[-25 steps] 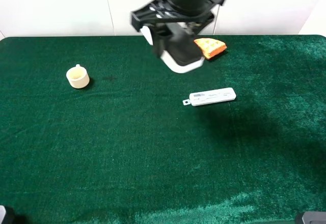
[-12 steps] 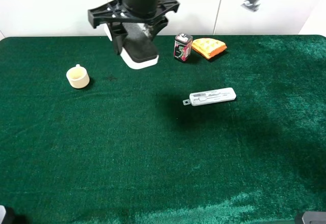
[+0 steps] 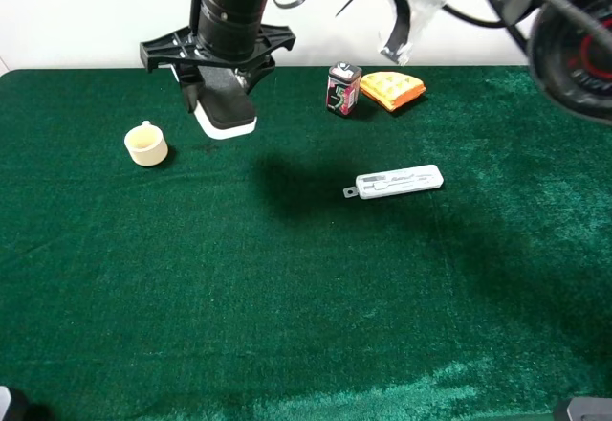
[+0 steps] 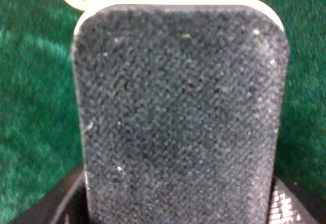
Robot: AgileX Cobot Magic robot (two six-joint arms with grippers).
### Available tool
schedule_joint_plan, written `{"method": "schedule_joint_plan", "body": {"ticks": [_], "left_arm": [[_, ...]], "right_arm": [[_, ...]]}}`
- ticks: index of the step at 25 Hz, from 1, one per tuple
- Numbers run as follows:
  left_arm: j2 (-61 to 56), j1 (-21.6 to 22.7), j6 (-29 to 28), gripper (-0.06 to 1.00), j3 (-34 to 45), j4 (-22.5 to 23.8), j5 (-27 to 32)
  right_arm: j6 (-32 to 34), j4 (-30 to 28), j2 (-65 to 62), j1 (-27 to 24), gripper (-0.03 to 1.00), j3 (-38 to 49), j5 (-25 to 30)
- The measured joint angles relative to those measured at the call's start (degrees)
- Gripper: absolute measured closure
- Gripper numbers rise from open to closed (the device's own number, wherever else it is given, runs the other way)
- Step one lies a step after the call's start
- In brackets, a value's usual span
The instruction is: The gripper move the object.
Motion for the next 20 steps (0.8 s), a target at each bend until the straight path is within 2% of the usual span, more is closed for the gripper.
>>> {"method": "schedule_joint_plan", "body": {"ticks": [10,20], "left_arm": [[0.00,0.00,0.00,-0.04,0.00,0.00,0.00],[0.00,0.00,0.00,-0.04,0.00,0.00,0.00]], "right_arm": [[2.96,1.59,3.77,0.00,0.51,-0.21,-11.51],[3.27,1.77,8.85,0.00,0.51,-0.21,-17.46]]}}
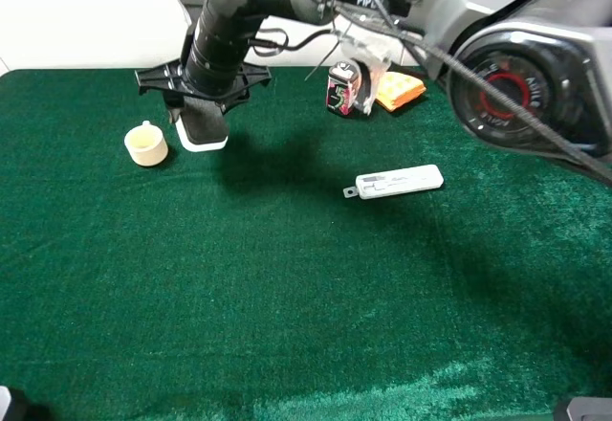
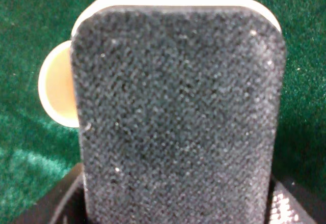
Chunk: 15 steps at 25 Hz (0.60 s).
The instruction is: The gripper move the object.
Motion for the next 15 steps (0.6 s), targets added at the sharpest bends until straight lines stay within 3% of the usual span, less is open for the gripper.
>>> {"method": "schedule_joint_plan", "body": {"ticks": [15], "left_arm": [[0.00,0.00,0.00,-0.04,0.00,0.05,0.00]], "right_arm": [[0.00,-0.38,4.91,0.00,0.51,0.00,-3.13]]}}
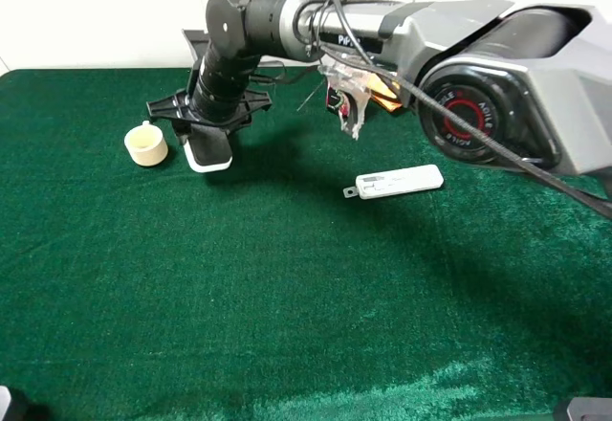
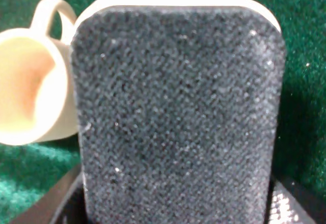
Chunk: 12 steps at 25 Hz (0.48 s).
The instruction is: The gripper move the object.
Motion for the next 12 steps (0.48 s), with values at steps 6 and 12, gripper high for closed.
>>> {"method": "schedule_joint_plan", "body": {"ticks": [6,12], "left_arm": [[0.00,0.00,0.00,-0.04,0.00,0.00,0.00],[0.00,0.00,0.00,-0.04,0.00,0.00,0.00]], "right_arm": [[0.00,0.00,0.61,0.00,0.51,0.00,0.08],[0.00,-0.68,0.61,0.00,0.51,0.00,0.08]]}}
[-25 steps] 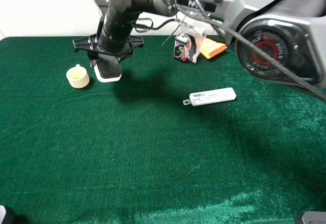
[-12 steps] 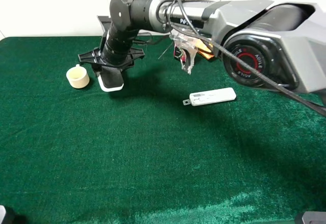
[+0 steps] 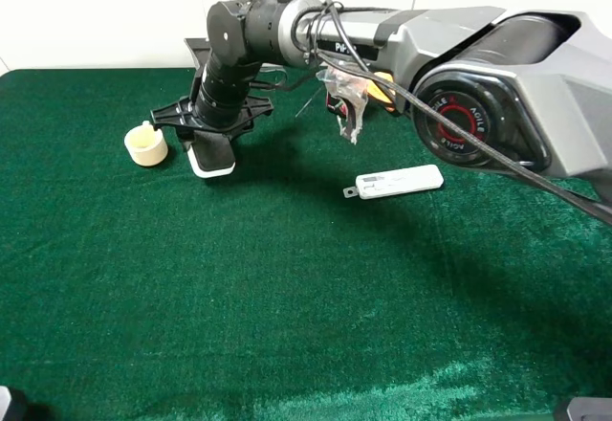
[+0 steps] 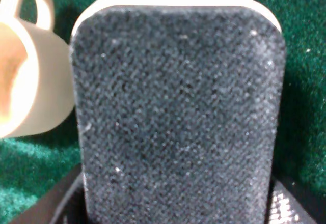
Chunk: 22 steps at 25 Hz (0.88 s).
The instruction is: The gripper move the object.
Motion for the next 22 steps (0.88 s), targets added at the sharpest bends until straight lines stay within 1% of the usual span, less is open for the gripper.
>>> {"method": "schedule_joint_plan", "body": {"ticks": [4,5,8,9,12,18,22], "left_arm": [[0.00,0.00,0.00,-0.04,0.00,0.00,0.00],[0.00,0.00,0.00,-0.04,0.00,0.00,0.00],[0.00,0.00,0.00,-0.04,0.00,0.00,0.00],[0.00,0.00,0.00,-0.04,0.00,0.00,0.00],[0.00,0.00,0.00,-0.04,0.00,0.00,0.00],[0.00,0.00,0.00,-0.04,0.00,0.00,0.00],[0.00,0.00,0.00,-0.04,0.00,0.00,0.00]], "right_arm": [[0.00,-0.87,0.00,0.00,0.51,0.00,0.00],[0.00,-1.06,0.00,0.00,0.49,0.00,0.00],[0.00,-1.26,0.00,0.00,0.34,0.00,-0.05],[0.00,-1.26,0.00,0.00,0.34,0.00,-0.05],[0.00,-1.25,0.00,0.00,0.28,0.00,-0.05],[0.00,-1.25,-0.10,0.00,0.27,-0.05,0.58],[0.00,-1.31,-1.11,0.00,0.27,-0.05,2.53]]}}
